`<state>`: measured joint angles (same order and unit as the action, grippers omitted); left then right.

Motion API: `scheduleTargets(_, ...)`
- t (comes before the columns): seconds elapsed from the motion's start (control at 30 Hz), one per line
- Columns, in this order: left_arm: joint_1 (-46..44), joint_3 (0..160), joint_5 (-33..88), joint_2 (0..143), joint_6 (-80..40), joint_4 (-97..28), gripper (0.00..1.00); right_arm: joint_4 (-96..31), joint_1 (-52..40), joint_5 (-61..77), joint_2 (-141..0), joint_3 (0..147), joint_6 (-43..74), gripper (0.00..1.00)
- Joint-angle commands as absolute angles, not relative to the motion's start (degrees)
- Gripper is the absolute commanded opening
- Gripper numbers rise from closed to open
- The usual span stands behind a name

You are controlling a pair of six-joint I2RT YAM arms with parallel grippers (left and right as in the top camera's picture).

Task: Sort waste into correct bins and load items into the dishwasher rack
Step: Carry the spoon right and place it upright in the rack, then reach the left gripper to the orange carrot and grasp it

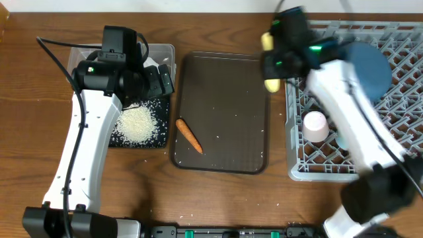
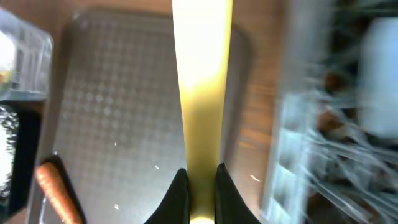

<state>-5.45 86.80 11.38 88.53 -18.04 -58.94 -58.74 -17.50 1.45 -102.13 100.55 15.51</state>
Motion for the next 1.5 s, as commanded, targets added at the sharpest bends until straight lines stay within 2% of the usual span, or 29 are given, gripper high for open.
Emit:
scheduleTargets(0.0,-5.4,86.5,10.7,89.1,-17.9,-59.1,0.96,-62.2,-12.6,-1.0,-99.8,100.6,14.7,0.01)
scheduleTargets(0.27,-5.4,86.5,10.7,89.1,-17.9,-59.1,0.96,-65.3,-5.1,-2.1,-100.1,96.8,9.4,0.01)
scheduleTargets(0.67,-5.4,86.5,10.0,89.1,-19.5,-57.6,0.96,-55.2,-5.0,-1.9,-100.6,87.4,5.3,0.03)
scheduleTargets(0.9,-5.4,86.5,10.0,89.1,-19.4,-57.6,0.96,-47.2,-5.0,-1.4,-101.4,87.2,3.1,0.08)
scheduleTargets(1.2,-5.4,86.5,10.0,89.1,-19.4,-57.5,0.96,-43.8,-5.1,0.1,-106.2,87.2,2.6,0.07)
scheduleTargets(1.23,-5.4,86.5,10.0,89.1,-19.4,-57.5,0.96,-43.7,-5.1,0.5,-106.7,87.2,2.6,0.09)
scheduleTargets(1.27,-5.4,86.5,10.0,89.1,-19.4,-57.5,0.96,-43.6,-5.2,0.5,-106.8,87.2,2.7,0.17)
scheduleTargets(1.33,-5.4,86.5,10.0,89.1,-19.4,-57.6,0.96,-43.4,-5.3,0.5,-106.8,87.2,2.7,0.38)
scheduleTargets(1.4,-5.4,86.5,10.0,89.1,-19.4,-57.6,0.96,-42.9,-5.3,0.5,-106.8,87.3,2.7,0.55)
scheduleTargets(1.47,-5.4,86.5,10.0,89.1,-19.4,-57.5,0.96,-42.7,-5.3,0.5,-106.7,87.3,2.7,0.61)
